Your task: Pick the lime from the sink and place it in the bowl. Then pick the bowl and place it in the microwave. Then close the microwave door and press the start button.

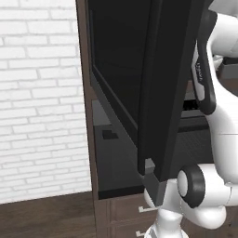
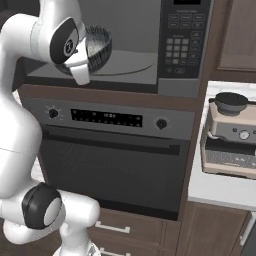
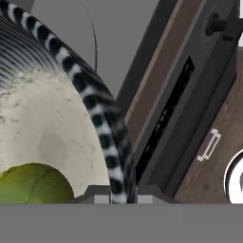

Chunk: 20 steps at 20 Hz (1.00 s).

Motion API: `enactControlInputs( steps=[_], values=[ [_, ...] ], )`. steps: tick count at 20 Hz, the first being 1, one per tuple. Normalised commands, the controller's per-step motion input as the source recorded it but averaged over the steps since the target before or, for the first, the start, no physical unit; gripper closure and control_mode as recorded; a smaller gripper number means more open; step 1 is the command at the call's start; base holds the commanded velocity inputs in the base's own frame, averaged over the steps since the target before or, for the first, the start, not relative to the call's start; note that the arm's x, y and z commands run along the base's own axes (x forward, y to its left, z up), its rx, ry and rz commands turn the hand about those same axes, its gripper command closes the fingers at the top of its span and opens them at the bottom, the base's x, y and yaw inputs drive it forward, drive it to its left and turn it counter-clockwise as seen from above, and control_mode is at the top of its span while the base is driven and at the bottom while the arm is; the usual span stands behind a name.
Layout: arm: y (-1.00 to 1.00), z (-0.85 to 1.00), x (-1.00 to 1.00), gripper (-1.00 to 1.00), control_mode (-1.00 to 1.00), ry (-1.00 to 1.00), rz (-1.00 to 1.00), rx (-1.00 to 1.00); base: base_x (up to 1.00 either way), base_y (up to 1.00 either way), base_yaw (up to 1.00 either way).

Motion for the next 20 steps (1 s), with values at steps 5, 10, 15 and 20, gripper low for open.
enactControlInputs(
  steps=[5,10,15,20],
  values=[
    [0.05,0.00,0.34,1.00,-1.00,0.00,0.00,0.00,0.00,0.00,0.00],
    [0.07,0.00,0.40,1.00,-1.00,0.00,0.00,0.00,0.00,0.00,0.00],
    [0.10,0.00,0.35,1.00,-1.00,0.00,0.00,0.00,0.00,0.00,0.00],
    [0.03,-0.08,0.15,1.00,-1.00,0.00,0.00,0.00,0.00,0.00,0.00]
  ],
)
